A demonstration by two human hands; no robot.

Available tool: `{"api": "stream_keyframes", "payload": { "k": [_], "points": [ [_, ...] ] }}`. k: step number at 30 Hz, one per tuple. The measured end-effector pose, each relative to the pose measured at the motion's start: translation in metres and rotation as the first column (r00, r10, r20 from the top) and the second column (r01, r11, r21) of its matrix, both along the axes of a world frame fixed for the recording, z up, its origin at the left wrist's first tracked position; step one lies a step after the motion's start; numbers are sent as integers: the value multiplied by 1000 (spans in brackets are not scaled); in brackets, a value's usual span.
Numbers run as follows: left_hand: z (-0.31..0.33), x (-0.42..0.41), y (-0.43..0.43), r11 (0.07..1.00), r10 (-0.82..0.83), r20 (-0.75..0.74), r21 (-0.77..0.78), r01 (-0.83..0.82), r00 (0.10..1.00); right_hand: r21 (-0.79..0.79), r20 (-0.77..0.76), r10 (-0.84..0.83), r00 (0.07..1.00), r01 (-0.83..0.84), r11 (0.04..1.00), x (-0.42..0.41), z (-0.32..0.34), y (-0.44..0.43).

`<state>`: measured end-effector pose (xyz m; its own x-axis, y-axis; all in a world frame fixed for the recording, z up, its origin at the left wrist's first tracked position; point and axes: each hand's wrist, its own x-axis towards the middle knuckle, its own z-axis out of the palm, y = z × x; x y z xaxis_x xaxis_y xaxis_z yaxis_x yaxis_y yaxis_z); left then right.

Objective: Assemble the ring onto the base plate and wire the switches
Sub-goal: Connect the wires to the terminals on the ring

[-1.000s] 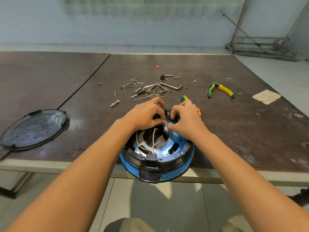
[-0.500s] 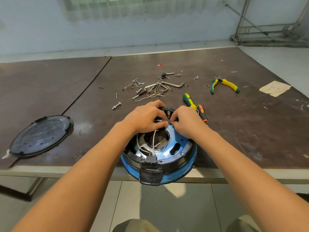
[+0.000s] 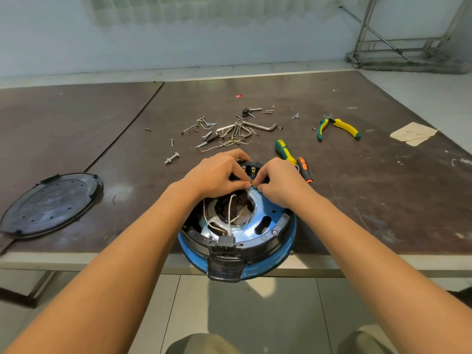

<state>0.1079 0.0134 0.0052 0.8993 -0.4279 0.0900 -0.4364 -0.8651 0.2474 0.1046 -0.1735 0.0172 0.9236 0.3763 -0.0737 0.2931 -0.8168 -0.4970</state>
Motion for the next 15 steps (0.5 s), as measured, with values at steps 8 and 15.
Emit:
{"api": "stream_keyframes", "payload": {
  "k": [8,15],
  "points": [
    [0,1,0,1000,-1,4,-31,1,1000,-27,-3,1,1000,-1,1000,-2,2,1],
    [2,0,-3,1000,19,-14,-24,-20,1000,-13,8,-17,1000,17,1000,0,3,2]
  ]
}}
